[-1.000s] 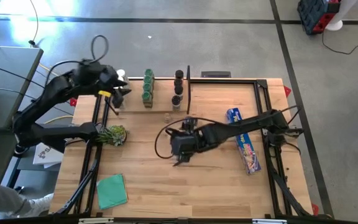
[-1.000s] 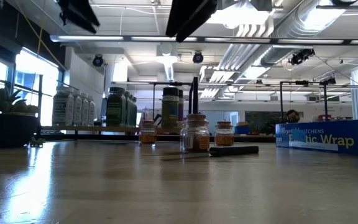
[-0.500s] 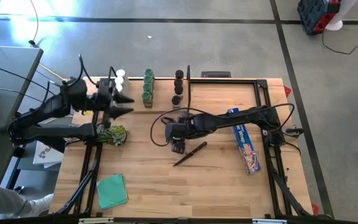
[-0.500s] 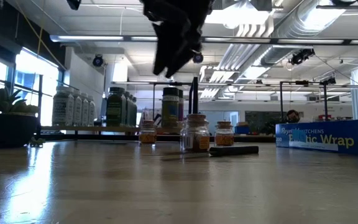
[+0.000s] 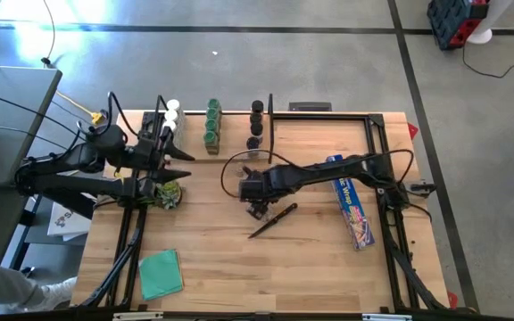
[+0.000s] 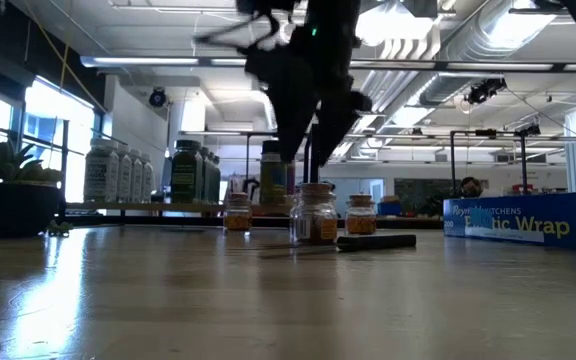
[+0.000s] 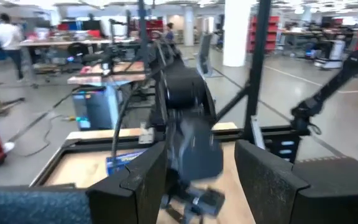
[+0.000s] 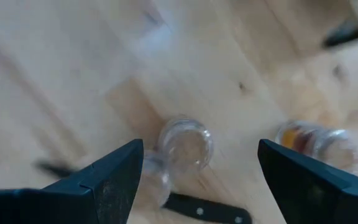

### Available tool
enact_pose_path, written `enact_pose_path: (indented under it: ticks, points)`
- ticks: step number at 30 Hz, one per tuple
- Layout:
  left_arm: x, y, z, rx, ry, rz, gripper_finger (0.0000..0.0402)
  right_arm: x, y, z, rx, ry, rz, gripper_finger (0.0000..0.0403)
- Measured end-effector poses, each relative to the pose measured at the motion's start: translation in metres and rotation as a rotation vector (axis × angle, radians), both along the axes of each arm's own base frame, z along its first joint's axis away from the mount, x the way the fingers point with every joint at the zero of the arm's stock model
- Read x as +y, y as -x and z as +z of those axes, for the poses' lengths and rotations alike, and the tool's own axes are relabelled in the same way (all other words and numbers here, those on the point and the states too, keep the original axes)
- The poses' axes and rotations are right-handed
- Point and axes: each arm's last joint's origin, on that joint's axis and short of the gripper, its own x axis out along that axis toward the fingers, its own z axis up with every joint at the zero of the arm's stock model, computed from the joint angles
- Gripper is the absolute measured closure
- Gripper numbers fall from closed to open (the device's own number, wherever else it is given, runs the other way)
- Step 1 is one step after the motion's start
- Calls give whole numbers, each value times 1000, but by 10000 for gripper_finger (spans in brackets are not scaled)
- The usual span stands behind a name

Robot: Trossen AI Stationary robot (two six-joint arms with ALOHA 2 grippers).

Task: Shelf spices
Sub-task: Put the brown lid seasoning bottle on the shelf

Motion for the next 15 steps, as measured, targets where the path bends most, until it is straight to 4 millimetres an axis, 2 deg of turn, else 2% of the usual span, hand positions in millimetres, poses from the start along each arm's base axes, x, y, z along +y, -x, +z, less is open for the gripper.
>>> enact_pose_path:
  ticks: [4, 9, 15]
  points:
    - [1, 2, -2, 28, 20, 28, 219, -7, -8, -30, 59, -51, -105, 91]
    - [1, 3, -7, 70, 17, 26, 219, -10, -14, -59, 133, -106, -118, 91]
    - [1, 3, -8, 88, 26, 28, 219, -10, -17, -66, 135, -135, -95, 91]
